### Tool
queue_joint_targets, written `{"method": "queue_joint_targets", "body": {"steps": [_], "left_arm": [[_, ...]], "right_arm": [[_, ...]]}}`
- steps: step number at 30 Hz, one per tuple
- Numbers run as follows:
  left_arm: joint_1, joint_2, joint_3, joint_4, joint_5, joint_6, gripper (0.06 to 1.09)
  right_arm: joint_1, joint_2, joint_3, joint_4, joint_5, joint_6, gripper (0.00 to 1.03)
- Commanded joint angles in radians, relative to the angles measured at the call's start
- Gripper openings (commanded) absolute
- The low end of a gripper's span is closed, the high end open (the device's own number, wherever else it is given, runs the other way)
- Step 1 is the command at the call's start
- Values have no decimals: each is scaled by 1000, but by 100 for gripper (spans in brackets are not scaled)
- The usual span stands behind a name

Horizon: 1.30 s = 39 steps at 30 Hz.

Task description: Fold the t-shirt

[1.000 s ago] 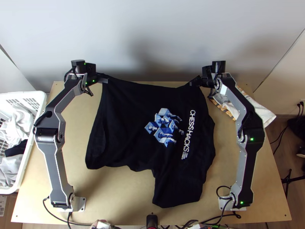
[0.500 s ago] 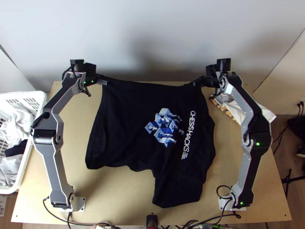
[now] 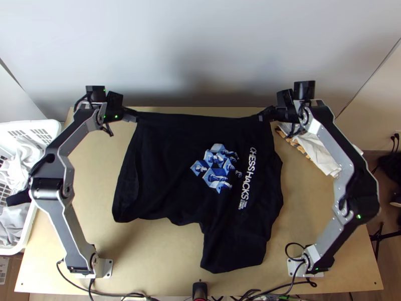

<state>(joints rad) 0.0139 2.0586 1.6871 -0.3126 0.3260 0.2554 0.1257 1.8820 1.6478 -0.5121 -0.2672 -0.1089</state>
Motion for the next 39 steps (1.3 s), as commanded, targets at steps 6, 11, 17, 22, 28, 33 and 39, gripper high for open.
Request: {"method": "queue_joint_targets", "body": {"steps": [6,11,17,22,28,33,39], "left_arm": [[-5,-213,-264,-20,59,62,9],[6,-255,-325,-19,59,77,9],[15,-287,-368,-19,61,99,9],[23,-298,-388,-20,61,117,9],[21,-316,-429,-22,61,143,9],[26,-318,-463,-22,59,159,9],[34,-322,-497,-45,58,188,9]], "right_arm": [[40,-173,-160,-66,-9,-18,3],[65,-204,-163,-160,-15,-29,3],[107,-265,-206,-276,-18,-61,3],[127,-327,-267,-339,-18,-74,3],[150,-373,-378,-365,-18,-89,3],[155,-376,-457,-367,-18,-87,3],[192,-371,-534,-367,-18,-84,3]]}}
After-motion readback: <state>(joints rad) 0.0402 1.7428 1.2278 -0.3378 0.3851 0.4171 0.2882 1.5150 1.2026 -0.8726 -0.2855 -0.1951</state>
